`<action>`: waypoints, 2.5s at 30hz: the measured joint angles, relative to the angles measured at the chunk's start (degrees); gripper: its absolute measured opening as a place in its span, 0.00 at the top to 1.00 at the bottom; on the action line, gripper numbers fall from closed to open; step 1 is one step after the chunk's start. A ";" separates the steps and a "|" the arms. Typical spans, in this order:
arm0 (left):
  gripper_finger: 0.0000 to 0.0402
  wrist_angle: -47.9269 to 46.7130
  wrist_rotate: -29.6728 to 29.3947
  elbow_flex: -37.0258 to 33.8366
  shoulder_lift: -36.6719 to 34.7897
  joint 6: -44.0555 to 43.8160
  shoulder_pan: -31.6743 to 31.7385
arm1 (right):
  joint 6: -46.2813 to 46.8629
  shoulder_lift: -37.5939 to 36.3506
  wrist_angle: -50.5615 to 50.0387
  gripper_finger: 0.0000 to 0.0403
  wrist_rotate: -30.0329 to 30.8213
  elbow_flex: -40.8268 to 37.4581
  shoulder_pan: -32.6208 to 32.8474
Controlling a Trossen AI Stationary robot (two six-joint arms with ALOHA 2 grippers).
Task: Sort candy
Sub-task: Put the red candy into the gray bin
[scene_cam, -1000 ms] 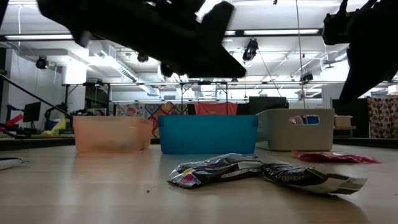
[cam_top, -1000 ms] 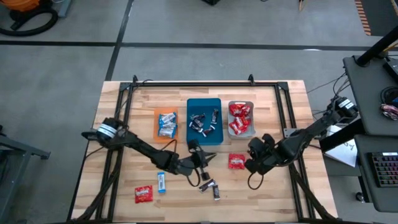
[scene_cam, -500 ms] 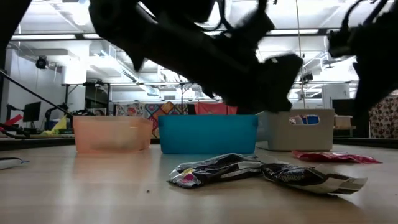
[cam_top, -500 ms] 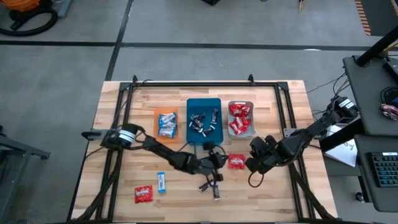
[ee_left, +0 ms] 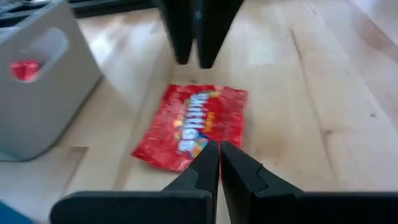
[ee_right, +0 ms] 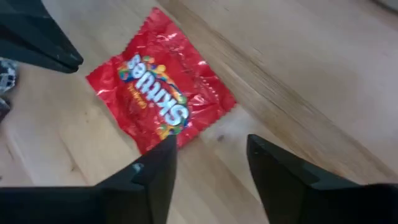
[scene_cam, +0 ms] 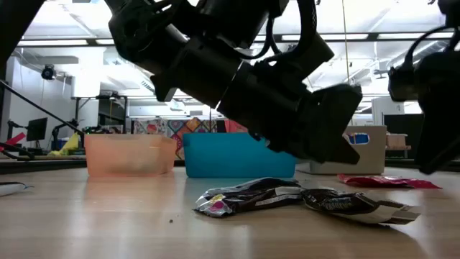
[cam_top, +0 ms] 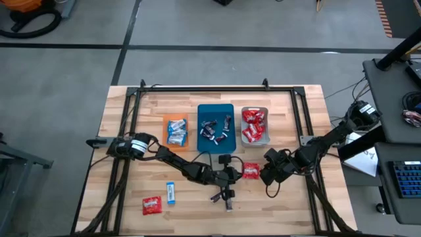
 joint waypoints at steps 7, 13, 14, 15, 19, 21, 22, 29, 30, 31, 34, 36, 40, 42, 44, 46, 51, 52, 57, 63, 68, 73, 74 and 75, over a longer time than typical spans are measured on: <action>1.00 -0.30 0.16 0.37 1.64 -0.03 0.37 | 4.11 -0.01 8.72 0.40 1.51 -5.59 0.03; 1.00 -0.18 0.13 1.36 1.64 0.09 1.25 | 4.13 -0.06 15.33 0.34 1.93 -8.27 -0.85; 1.00 -0.18 0.14 1.36 1.64 0.09 1.32 | 4.14 -0.05 15.56 0.33 2.09 -8.27 -0.85; 1.00 -0.17 0.13 1.36 1.64 0.07 1.37 | 4.07 -0.04 15.88 0.33 2.18 -8.32 -0.85; 1.00 -1.43 0.11 1.34 1.64 0.01 1.39 | 2.24 0.10 18.87 0.34 2.40 -8.58 -1.01; 1.00 -2.80 0.11 1.34 1.64 -0.15 1.36 | 2.05 0.14 20.45 0.34 2.32 -8.64 -1.25; 1.00 -3.24 0.12 1.34 1.64 -0.51 1.36 | 1.85 0.23 21.30 0.34 2.46 -8.64 -1.28; 1.00 -4.06 0.13 0.94 1.64 -1.62 1.36 | 1.33 4.38 27.08 0.34 3.32 -8.62 -1.62; 1.00 -4.06 0.14 0.94 1.64 -1.83 1.36 | 1.10 5.47 28.22 0.34 3.37 -8.45 -1.62; 1.00 -4.07 0.16 0.92 1.64 -2.08 1.36 | 0.71 6.54 29.29 0.34 3.45 -8.24 -1.62; 1.00 -4.63 0.18 0.90 1.64 -2.88 1.39 | -0.51 9.36 31.74 0.34 3.90 -7.60 -1.62; 1.00 -4.72 0.11 0.90 1.82 -3.04 1.36 | -1.39 10.51 31.92 0.35 4.12 -6.86 -1.62; 1.00 -4.31 -0.12 0.97 2.66 -4.17 1.28 | -3.74 12.06 31.75 0.39 5.08 -5.24 -1.76; 1.00 -4.18 -0.13 0.99 3.00 -4.49 1.28 | -5.12 12.48 31.57 0.43 4.83 -4.52 -2.01; 1.00 -4.13 -0.15 0.99 3.08 -4.63 1.28 | -6.13 12.58 31.42 0.48 4.76 -4.12 -2.01; 1.00 -4.13 -0.15 0.99 3.13 -4.79 1.28 | -6.15 12.56 31.68 0.56 4.50 -3.91 -2.08; 1.00 -4.63 0.23 0.97 2.68 -4.72 1.23 | -6.60 12.18 31.55 0.80 4.29 -3.88 -1.99; 1.00 -4.72 0.30 0.97 2.53 -4.40 1.07 | -7.22 12.04 31.34 0.85 4.33 -3.88 -1.99; 1.00 -6.73 0.71 0.76 0.86 -2.44 0.45 | -10.17 11.13 31.13 0.95 6.40 -3.79 -1.99; 1.00 -13.58 0.67 0.62 -4.13 -0.95 -0.01 | -13.07 7.61 31.22 0.96 7.59 -3.51 -1.99; 1.00 -15.22 0.31 0.62 -8.01 2.18 -0.33 | -16.94 3.28 31.16 0.96 9.29 -3.38 -1.99; 1.00 -16.76 0.05 0.30 -12.79 3.79 -0.86 | -21.18 -1.28 31.16 0.96 11.48 -3.35 -1.99; 1.00 -16.97 0.04 0.02 -13.71 4.07 -0.93 | -22.14 -2.12 31.24 0.96 12.17 -3.34 -1.99; 1.00 -17.20 -0.08 -0.24 -14.53 4.28 -1.01 | -23.24 -3.02 31.21 0.97 12.84 -3.30 -1.99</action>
